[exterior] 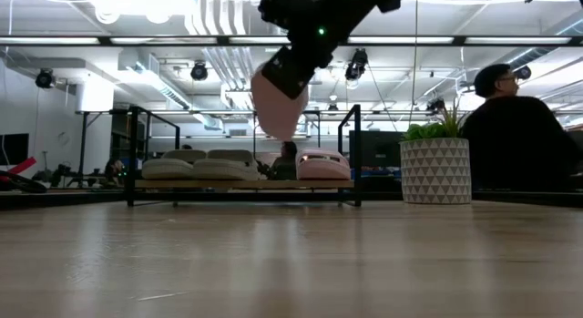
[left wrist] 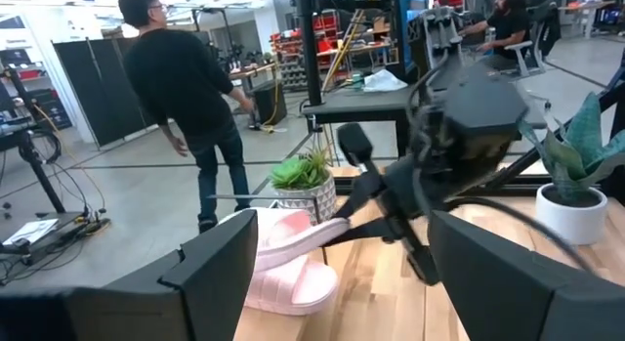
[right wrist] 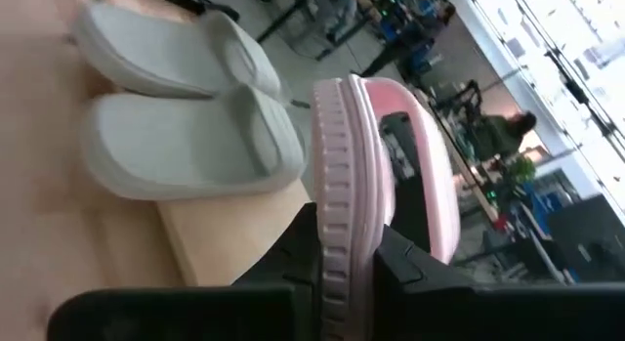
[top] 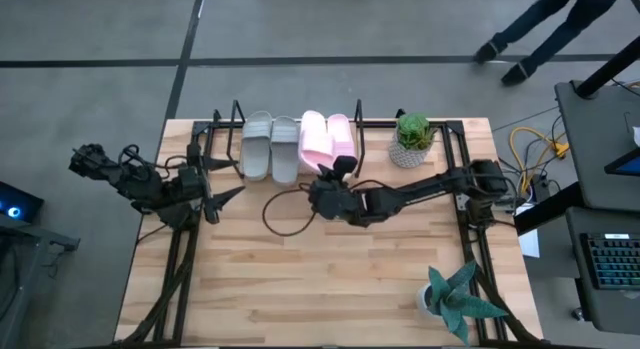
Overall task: Pick and place slides into the shelf
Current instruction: Put the pink slipper on the shelf
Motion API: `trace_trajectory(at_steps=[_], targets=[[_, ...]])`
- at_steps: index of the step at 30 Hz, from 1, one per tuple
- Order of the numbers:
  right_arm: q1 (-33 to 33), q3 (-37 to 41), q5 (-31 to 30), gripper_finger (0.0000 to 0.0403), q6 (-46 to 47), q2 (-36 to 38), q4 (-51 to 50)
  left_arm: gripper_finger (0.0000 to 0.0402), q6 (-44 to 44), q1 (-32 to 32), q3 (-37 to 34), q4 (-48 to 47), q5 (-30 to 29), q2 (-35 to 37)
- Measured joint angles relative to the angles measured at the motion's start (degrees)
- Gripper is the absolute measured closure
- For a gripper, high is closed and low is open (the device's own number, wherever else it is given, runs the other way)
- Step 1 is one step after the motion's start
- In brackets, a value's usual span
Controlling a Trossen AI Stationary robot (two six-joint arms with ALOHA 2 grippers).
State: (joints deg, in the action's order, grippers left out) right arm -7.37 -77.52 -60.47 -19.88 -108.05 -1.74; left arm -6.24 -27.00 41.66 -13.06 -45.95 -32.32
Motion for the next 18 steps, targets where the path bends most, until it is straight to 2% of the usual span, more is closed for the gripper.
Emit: trace_trajectory(at_steps=[6, 10, 18], targets=[[1.09, 1.55, 1.42, 0.0375, 1.44, -0.10, 0.26, 0.0119, 0.11, 0.00, -0.04, 0.04, -0.01, -0.19], [1.62, 2.38, 5.14, 0.0375, 3.37, -0.11, 0.36, 0.0119, 2.81, 0.00, -0.04, 0.02, 0.01, -0.22], [2.09, 2.76, 5.20, 0.0375, 4.49, -0.11, 0.08, 0.0119, 2.89, 0.00, -0.06, 0.02, 0.01, -0.55]])
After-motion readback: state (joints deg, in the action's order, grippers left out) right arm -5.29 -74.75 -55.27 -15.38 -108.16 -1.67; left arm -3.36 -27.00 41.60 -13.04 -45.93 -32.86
